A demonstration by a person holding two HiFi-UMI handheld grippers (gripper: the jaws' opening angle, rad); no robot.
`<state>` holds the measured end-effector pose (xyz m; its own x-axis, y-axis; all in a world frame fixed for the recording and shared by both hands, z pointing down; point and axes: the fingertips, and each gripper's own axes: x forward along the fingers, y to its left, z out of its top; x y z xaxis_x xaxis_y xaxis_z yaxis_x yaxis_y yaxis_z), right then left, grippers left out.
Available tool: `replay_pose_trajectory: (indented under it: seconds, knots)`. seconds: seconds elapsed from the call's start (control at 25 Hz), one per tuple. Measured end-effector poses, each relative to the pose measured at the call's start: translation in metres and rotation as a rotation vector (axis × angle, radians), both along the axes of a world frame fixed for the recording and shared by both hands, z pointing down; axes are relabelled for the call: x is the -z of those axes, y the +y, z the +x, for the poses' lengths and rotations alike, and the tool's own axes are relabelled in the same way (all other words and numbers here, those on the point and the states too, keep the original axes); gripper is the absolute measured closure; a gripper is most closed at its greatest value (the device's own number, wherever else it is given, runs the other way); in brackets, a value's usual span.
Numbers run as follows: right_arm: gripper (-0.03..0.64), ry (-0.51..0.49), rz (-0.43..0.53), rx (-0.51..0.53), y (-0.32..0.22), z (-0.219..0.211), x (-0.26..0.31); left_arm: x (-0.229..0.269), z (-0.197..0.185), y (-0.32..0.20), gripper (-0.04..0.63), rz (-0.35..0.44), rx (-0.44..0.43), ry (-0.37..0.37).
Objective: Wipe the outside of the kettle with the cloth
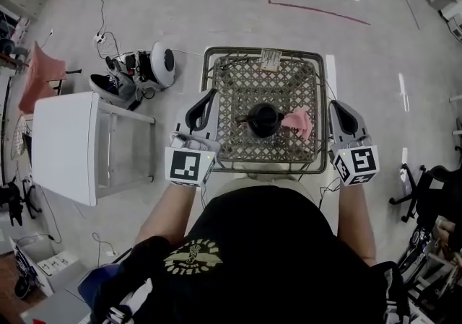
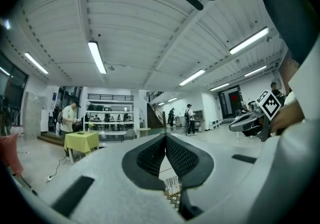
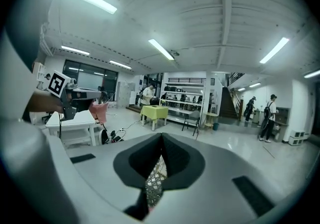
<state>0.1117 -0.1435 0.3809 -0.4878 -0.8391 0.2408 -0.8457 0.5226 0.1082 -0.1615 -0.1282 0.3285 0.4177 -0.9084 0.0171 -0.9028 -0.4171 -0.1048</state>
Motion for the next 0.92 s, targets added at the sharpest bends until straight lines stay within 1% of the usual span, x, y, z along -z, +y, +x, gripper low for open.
replay_pose_trajectory:
  seconds: [0.12,0.32,0.48,0.72,0.92]
  knots:
    - [0.606,-0.019,-0.001,-0.031,0.008,0.000,0.005,0.003,-0.005,0.001,0.588,0.017,-0.011,0.003]
    - [0.606,-0.016,0.014,-0.063,0.026,-0.002,0.014,0.001,-0.011,0.007,0.588,0.011,-0.036,0.019]
    - [0.606,-0.018,0.011,-0.080,0.035,0.006,0.016,-0.001,-0.008,0.011,0.588,-0.001,-0.046,0.034]
    - [0.606,-0.036,0.014,-0.070,0.037,0.017,0.019,0.001,0.006,0.014,0.588,0.003,-0.050,0.015]
    - [0.606,-0.054,0.013,-0.036,0.033,0.024,0.012,-0.001,0.016,0.015,0.588,-0.004,-0.024,0.000]
